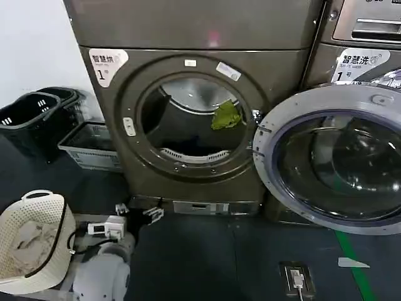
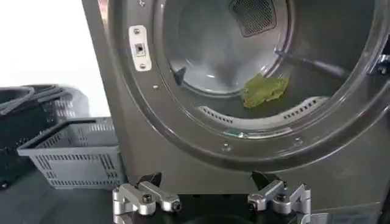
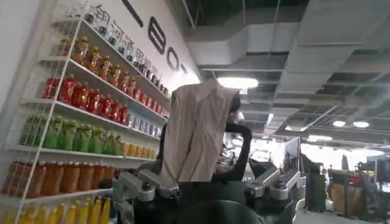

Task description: Grasp the clothes from the dryer.

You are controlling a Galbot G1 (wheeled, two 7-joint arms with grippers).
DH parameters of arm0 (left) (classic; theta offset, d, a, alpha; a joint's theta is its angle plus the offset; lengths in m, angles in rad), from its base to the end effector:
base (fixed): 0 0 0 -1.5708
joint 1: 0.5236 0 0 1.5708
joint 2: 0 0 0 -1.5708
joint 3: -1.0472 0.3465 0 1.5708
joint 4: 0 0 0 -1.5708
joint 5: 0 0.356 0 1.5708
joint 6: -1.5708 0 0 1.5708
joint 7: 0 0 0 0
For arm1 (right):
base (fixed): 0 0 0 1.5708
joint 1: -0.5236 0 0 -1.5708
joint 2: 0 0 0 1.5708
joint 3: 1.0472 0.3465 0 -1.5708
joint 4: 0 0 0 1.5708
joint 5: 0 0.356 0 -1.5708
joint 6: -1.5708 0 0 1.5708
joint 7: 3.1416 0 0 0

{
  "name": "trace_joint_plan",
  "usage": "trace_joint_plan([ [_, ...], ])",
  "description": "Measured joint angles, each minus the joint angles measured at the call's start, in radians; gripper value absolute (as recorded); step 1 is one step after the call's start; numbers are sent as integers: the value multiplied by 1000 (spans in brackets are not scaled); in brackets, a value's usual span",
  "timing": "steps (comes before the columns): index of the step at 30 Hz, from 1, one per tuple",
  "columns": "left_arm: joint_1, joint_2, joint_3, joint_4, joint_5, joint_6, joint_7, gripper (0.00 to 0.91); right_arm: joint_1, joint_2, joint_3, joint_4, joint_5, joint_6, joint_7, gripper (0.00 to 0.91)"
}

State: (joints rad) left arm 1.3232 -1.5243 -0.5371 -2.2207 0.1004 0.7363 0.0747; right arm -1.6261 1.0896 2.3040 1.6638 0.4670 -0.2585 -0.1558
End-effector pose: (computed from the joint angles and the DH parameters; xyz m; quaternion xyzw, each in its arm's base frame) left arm 0.2370 0.0099 -0.2030 -0.0057 -0.9816 -0.0596 0.1815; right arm -0.1260 -0.4524 -0.0579 0.6035 0.7780 -0.1548 0.0803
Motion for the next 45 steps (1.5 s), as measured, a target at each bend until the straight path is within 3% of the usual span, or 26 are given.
trace_joint_plan([
  [10,-1,-1,3,1,3,0,4,907,-2,4,8,-6,5,9,10,907],
  [27,-1,0,7,-13,5,0,3,907,-17,12,29,-22,84,58,89,907],
  [45,-3,4,8,-17,5,0,2,907,-20,21,26,-19,111,74,117,907],
])
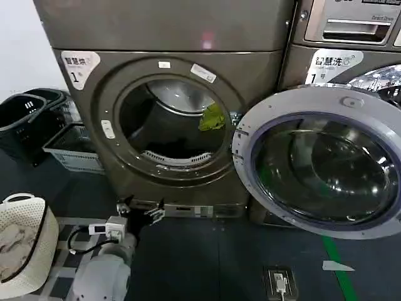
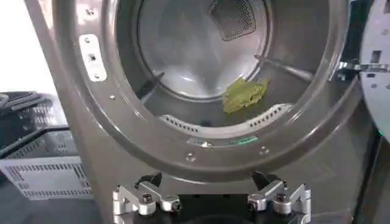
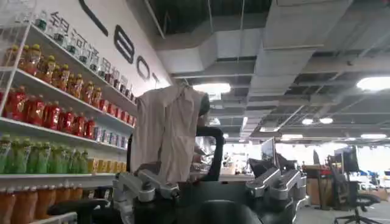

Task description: Grasp the clothes from the dryer.

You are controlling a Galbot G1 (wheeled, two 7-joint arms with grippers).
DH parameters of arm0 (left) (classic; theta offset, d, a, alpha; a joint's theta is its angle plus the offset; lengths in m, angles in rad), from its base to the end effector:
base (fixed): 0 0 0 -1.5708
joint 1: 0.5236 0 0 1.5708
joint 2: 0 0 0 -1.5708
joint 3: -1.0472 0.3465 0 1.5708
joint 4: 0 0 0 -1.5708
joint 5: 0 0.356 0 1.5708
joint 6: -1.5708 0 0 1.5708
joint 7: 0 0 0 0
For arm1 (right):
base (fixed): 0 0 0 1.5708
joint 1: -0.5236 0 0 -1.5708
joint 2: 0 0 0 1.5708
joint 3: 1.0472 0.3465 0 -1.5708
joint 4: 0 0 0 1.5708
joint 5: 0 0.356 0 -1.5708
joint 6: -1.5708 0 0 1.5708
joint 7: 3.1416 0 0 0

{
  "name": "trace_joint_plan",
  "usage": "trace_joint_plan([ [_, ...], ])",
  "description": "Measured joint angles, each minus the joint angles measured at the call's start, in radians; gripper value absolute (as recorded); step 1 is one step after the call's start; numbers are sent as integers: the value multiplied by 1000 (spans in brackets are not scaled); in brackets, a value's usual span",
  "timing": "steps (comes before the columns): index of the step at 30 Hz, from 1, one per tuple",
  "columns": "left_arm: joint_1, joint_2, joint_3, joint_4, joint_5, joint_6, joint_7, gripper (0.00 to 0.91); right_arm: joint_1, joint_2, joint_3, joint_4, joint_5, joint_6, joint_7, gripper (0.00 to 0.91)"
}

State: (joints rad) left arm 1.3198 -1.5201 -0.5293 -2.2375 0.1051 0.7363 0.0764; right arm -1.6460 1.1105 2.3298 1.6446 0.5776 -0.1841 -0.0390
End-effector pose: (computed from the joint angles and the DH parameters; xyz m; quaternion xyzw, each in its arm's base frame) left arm 0.2355 0.0080 -0.1968 -0.0092 -0.9831 -0.0633 0.1716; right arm -0.1437 -0.4516 -0.0636 0.6429 0.7413 -0.1335 0.1392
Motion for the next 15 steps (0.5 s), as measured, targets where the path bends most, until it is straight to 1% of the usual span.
trace_joint_plan([
  [15,-2,5,-1,4,-3,0,-6,907,-1,11,-4,1,2,4,6,907],
])
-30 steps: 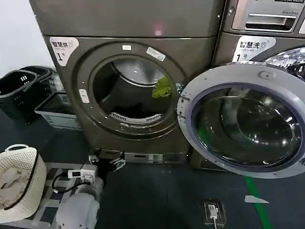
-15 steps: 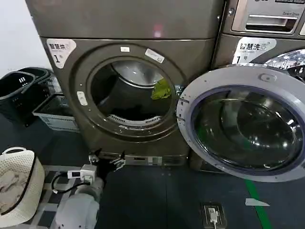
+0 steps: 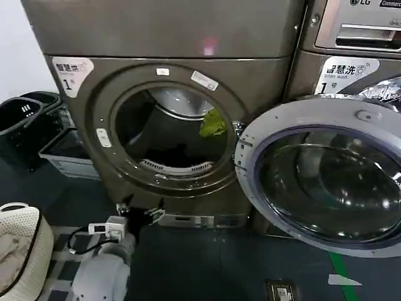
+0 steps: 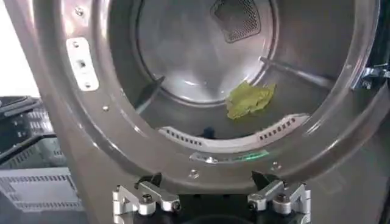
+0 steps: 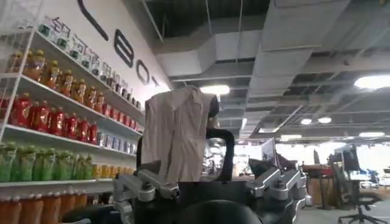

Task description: Grasp the clothes from the dryer.

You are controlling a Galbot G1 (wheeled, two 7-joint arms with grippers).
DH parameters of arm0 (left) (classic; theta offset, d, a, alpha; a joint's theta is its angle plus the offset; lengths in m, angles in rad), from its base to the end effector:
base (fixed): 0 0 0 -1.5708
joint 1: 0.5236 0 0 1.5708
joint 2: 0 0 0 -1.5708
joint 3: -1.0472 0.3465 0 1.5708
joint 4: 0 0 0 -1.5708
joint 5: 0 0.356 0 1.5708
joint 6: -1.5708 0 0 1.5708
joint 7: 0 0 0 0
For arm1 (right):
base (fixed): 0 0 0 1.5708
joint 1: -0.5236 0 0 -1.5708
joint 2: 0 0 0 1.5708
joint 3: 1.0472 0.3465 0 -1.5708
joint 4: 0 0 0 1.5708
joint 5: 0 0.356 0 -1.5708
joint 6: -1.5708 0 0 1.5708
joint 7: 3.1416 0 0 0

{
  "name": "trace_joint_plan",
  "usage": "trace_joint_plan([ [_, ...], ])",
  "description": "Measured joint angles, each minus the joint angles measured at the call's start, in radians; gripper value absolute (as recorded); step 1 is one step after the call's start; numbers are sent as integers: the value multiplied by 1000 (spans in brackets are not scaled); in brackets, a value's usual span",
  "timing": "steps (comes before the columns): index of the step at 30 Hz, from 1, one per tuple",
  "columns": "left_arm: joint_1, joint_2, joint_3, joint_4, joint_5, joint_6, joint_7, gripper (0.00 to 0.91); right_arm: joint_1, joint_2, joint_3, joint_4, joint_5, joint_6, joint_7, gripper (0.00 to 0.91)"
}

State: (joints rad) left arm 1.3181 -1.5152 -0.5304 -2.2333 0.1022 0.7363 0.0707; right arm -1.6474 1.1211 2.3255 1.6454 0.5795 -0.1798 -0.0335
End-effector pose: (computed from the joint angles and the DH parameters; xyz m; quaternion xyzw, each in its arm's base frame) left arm 0.2364 0.0090 -0.1977 -0.0068 -0.9828 -0.0650 0.1726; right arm -0.1450 -0.4503 -0.0679 0.6458 0.7396 -0.1314 0.1370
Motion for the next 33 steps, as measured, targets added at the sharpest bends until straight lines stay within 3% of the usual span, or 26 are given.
trace_joint_plan([
  [33,-4,-2,9,12,1,0,-4,907,-12,-4,29,-20,-2,0,-4,907],
])
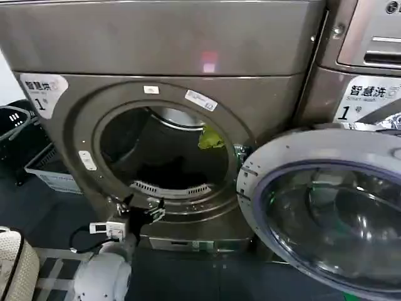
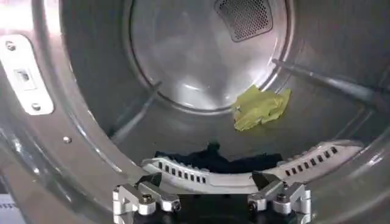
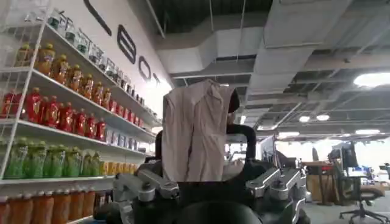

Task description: Grasp the clothes from the dryer.

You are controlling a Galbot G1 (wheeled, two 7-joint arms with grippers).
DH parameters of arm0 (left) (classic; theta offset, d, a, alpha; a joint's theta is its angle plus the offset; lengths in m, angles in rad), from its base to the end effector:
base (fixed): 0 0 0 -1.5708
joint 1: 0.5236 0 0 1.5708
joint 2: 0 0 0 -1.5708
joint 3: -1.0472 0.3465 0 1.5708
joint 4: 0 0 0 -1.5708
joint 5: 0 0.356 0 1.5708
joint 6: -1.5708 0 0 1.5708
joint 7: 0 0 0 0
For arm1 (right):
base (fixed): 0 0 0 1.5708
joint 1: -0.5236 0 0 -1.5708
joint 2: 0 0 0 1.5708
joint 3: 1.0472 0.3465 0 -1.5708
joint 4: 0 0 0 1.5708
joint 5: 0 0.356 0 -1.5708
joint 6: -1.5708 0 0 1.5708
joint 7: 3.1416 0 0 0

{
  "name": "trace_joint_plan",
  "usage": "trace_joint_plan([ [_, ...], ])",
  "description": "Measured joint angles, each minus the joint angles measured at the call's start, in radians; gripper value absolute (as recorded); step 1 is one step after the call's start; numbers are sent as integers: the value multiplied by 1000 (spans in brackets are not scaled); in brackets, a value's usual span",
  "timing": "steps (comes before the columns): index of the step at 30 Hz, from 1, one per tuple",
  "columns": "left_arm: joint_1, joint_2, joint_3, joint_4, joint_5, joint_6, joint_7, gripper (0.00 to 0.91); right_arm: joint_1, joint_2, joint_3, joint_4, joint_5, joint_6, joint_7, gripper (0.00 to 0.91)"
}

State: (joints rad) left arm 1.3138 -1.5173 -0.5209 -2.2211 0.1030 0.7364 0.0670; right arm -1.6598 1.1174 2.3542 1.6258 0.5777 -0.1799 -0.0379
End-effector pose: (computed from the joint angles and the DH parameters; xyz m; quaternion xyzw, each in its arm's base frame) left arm 0.2389 0.0062 -0.2008 -0.0093 -0.9822 -0.0642 0.1764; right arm -0.1572 -0.4520 -0.0648 0.6550 0.7312 -0.1331 0.1361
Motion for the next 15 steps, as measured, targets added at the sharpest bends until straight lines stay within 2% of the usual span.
trace_joint_plan([
  [15,0,-1,1,1,7,0,1,907,1,4,3,-9,-1,2,3,907],
])
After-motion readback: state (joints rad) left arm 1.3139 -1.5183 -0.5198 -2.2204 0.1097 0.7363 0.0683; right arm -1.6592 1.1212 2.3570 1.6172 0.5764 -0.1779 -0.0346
